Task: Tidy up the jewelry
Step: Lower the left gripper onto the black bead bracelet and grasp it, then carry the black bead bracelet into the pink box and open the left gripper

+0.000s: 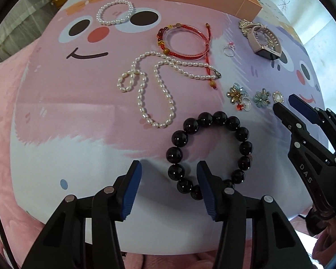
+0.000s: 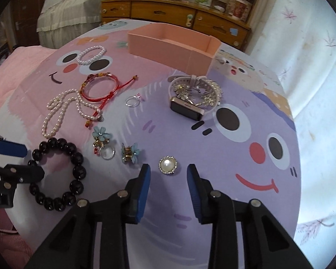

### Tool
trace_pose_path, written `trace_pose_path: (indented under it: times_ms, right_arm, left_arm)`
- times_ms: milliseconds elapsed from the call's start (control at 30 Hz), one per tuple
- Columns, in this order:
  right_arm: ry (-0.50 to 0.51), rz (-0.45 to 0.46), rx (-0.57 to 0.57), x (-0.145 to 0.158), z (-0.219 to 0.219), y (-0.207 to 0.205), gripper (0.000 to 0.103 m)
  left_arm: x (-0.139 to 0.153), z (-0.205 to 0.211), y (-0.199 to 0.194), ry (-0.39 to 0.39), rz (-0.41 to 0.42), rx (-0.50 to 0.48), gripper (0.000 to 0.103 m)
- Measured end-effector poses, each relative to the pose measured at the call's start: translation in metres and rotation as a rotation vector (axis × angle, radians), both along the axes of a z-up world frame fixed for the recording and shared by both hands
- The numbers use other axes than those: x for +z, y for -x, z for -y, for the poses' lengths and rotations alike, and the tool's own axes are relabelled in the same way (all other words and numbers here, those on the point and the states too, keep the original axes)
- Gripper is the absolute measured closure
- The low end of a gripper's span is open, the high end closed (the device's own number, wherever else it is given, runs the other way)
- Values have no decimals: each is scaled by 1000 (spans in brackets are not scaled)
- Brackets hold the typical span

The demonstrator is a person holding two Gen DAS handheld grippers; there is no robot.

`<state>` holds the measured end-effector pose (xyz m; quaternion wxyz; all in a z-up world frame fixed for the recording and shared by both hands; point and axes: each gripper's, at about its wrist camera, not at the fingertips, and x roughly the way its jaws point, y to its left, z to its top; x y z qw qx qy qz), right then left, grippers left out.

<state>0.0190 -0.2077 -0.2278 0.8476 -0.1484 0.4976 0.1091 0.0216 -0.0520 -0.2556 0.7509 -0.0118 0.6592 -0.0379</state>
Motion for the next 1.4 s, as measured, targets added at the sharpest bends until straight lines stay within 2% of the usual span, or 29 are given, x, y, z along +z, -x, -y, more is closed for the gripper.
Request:
trace_pose_path:
  times_ms: [133, 200, 267, 333, 433, 600, 633, 967, 1167, 1400]
  right_arm:
    - [-60, -22, 23, -2, 6, -4, 75]
    - [-78, -25, 27, -2, 8, -6, 77]
    - [-108, -33, 29, -3, 10, -7, 81]
    - [-116, -26, 31, -3, 11, -7, 87]
    - [-136, -30, 38, -3, 14, -9, 90]
    - [-165, -34, 19, 0, 22, -11, 94]
    - [-172, -33, 17, 1, 23, -12, 102]
    - [-190, -16, 28, 19, 21, -13, 102]
    - [-215, 41, 3, 52, 19, -28, 102]
    - [-268, 128, -47, 91, 20, -62, 102]
  left_arm:
    - [2, 5, 5, -34, 3, 41, 67]
    - [2, 4, 7, -17, 9, 60, 85]
    - [6, 0, 6, 0, 8, 79, 90]
    - [4, 3, 3, 2, 19, 83, 90]
    - [6, 4, 2, 17, 37, 68, 90]
    - [30, 11, 3, -11, 100, 13, 90]
    - [33, 12, 4, -15, 106, 0, 90]
    - [114, 25, -7, 58, 240, -106, 90]
    - [159, 20, -36, 43, 374, -189, 90]
    - [200, 20, -89, 84, 533, -198, 90]
